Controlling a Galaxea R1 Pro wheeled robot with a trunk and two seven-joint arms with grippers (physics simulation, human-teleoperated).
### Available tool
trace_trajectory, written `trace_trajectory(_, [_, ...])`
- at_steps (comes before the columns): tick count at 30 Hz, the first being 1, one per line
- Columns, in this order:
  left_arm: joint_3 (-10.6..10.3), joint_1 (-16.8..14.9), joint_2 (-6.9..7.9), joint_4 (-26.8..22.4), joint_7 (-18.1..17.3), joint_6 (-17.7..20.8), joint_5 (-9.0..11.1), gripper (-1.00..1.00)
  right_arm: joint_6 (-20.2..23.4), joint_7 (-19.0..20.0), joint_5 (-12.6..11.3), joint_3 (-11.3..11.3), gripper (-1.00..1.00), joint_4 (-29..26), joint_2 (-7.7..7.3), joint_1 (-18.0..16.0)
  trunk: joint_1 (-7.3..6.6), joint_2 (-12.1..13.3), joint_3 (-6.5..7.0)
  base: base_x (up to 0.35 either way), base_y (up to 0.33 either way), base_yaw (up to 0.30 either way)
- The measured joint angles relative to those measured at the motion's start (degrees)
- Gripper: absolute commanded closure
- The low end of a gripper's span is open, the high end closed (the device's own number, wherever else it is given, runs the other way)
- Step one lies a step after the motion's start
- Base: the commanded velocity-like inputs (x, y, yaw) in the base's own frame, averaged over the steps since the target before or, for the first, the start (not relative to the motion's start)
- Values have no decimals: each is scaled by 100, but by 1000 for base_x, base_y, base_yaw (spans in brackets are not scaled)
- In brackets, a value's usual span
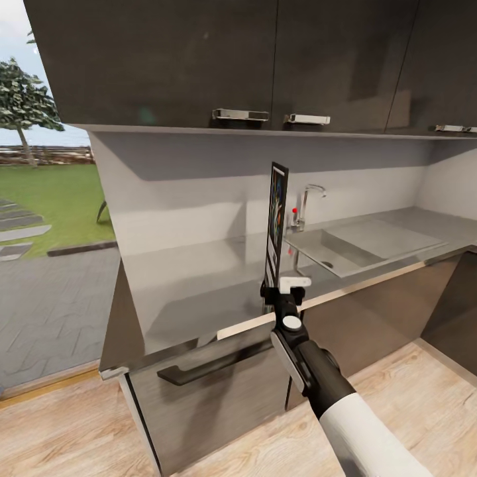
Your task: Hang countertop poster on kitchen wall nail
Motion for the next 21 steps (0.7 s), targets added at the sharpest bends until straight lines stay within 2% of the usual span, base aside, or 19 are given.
trace_trajectory(21, [0, 0, 0, 0, 0, 0, 1, -100, -87, 0, -1, 2, -100, 116, 0, 0, 0, 0, 0, 0, 0, 0])
